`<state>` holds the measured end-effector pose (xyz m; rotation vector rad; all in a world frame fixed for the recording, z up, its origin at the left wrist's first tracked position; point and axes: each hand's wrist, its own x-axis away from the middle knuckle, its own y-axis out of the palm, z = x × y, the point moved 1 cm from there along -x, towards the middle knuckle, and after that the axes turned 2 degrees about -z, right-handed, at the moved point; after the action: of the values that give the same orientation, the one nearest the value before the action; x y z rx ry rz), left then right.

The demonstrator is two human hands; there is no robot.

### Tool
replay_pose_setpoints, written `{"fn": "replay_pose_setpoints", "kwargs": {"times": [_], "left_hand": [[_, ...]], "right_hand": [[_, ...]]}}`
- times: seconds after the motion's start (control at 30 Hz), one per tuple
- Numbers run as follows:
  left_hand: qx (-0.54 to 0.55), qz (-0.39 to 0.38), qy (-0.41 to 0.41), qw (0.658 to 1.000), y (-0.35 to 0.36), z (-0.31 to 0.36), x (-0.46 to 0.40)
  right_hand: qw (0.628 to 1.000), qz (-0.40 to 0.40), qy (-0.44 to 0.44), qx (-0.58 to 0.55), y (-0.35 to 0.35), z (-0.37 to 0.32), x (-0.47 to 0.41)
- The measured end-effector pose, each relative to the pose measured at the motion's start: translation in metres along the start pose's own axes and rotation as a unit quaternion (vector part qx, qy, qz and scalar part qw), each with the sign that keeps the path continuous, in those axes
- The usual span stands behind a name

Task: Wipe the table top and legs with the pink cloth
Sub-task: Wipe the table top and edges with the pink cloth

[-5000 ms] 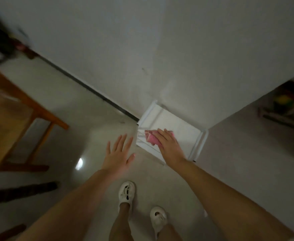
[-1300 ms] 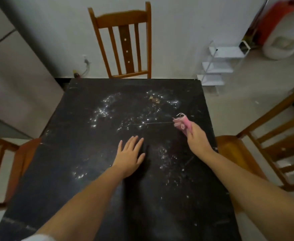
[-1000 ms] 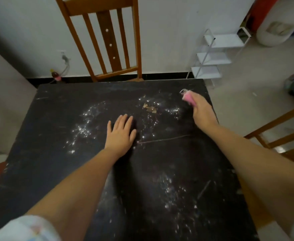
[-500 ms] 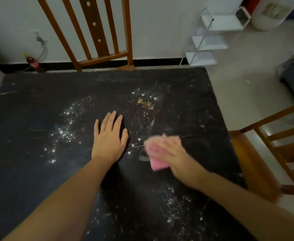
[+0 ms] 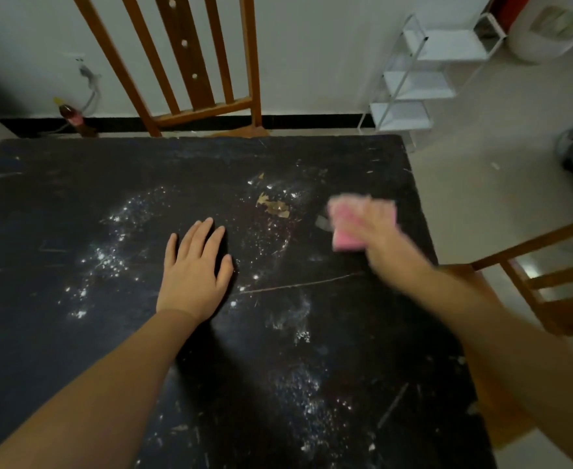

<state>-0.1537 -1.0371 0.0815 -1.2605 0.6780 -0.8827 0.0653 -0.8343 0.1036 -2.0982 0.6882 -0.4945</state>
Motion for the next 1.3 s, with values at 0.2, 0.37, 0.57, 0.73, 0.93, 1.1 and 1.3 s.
{"fn": "replay_pose_setpoints", "kwargs": {"times": [0.2,0.37,0.57,0.73,0.93,1.1,1.3], "left_hand": [[0.004,0.000,-0.003,1.000,0.000,0.002,-0.001],[0.006,0.007,-0.004,1.000,0.000,0.002,0.000],[-0.003,-0.004,-0.008,1.000,-0.001,0.002,0.000],[0.005,0.001,-0.006,1.000,0.000,0.001,-0.001],[0.005,0.005,-0.006,1.000,0.002,-0.001,0.000],[0.015,0.010,-0.005,1.000,0.003,-0.001,-0.001],[0.014,0.003,-0.005,1.000,0.001,-0.001,-0.002]], "right_hand": [[0.970,-0.122,-0.202,-0.051,-0.019,-0.031,0.034],[0.995,0.028,0.052,0.074,-0.068,0.056,-0.059],[0.984,-0.159,-0.076,0.017,0.015,-0.026,0.059],[0.979,-0.030,-0.189,-0.065,-0.011,-0.048,-0.026],[0.990,0.009,-0.001,0.142,-0.006,-0.003,-0.180],[0.970,-0.139,-0.073,0.184,0.057,-0.095,-0.088],[0.963,-0.166,-0.204,-0.051,0.009,-0.098,-0.010]]}}
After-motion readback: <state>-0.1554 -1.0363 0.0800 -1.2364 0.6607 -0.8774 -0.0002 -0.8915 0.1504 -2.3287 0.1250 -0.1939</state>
